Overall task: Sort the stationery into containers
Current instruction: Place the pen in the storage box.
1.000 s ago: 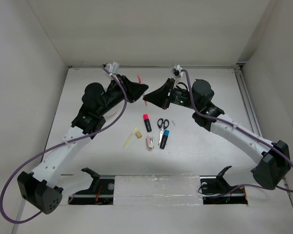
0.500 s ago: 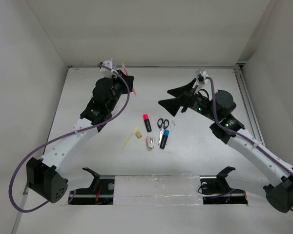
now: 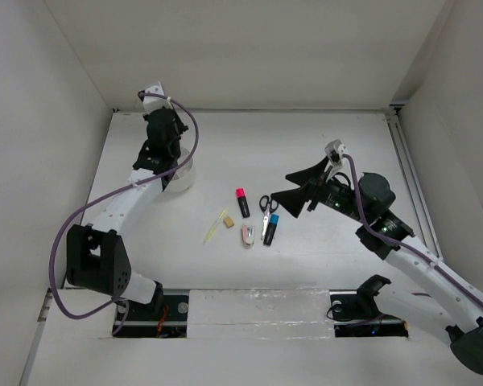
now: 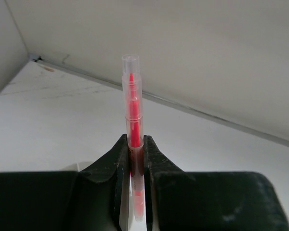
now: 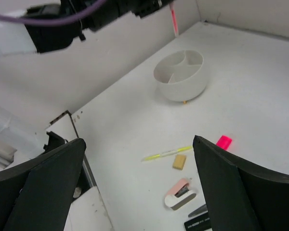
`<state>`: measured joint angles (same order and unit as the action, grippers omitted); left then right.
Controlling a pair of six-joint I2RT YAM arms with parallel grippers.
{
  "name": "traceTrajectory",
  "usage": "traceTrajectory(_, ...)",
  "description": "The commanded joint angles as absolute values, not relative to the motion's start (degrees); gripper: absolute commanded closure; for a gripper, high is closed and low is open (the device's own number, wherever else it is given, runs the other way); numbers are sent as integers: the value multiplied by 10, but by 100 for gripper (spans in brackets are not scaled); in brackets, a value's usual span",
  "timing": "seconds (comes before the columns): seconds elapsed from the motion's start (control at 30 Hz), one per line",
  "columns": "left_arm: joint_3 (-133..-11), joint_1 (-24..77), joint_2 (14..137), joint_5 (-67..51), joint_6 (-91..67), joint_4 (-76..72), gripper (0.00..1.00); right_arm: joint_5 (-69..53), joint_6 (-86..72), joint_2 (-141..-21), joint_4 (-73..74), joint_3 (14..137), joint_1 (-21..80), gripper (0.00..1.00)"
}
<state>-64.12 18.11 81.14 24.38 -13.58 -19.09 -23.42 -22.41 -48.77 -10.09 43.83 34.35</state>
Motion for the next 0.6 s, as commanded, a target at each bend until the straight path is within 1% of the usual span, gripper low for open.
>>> traceTrajectory(0.0, -703, 127, 817, 230, -123, -200, 100, -247, -220, -487, -113, 427, 364, 0)
traceTrajectory(0.03, -709, 90, 823, 196, -129, -193, 100, -247, -220, -492, -113, 427, 364, 0)
traceTrajectory(0.17, -714, 25, 830, 145, -129, -175, 100, -247, -220, -497, -134, 420, 385, 0)
traceTrajectory(0.23, -687, 9, 830, 113, -96, -220, 100, -255, -220, -503, -139, 414, 390, 0)
traceTrajectory(0.33, -651, -2, 824, 103, -73, -250, 100, -260, -214, -509, -139, 414, 401, 0)
traceTrajectory(0.4, -629, -26, 824, 43, -73, -255, 100, -260, -214, -509, -139, 409, 401, 0)
traceTrajectory(0.57, -598, -45, 824, -18, -58, -282, 100, -265, -209, -509, -139, 409, 406, 0)
